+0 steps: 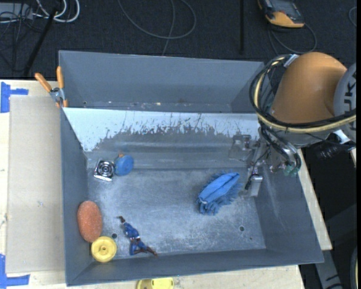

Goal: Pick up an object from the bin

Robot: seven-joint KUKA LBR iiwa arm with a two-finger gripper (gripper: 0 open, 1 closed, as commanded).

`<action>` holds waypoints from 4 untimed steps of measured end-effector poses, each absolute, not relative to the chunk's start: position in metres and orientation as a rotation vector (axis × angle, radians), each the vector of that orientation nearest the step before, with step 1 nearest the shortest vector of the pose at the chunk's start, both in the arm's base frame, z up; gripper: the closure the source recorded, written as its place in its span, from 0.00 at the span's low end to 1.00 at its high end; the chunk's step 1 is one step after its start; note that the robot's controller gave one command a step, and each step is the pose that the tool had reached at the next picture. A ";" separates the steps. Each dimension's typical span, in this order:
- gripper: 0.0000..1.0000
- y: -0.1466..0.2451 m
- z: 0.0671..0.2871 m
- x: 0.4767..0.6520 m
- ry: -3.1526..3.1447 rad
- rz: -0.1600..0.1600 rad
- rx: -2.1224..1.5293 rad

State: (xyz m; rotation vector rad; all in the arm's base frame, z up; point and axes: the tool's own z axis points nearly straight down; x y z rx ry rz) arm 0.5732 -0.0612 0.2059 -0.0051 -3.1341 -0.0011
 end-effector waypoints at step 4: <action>0.00 -0.065 0.176 0.569 -3.149 0.003 0.122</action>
Offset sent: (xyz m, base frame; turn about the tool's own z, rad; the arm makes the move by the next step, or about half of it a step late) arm 0.0196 0.0276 -0.0982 -0.1442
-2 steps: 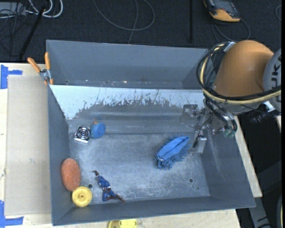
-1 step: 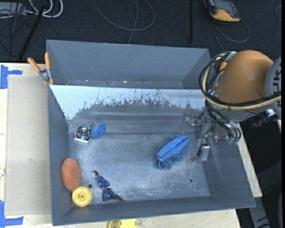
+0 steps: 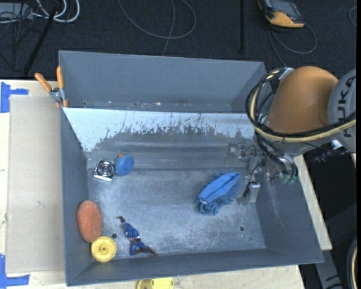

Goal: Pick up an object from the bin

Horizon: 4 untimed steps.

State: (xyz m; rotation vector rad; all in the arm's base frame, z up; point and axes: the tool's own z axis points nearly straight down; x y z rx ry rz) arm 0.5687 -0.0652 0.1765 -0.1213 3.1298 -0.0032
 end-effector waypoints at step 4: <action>1.00 -0.030 0.230 0.534 3.140 0.001 0.110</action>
Offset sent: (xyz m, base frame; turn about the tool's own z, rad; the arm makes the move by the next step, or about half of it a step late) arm -0.0242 0.0144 -0.0731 0.1535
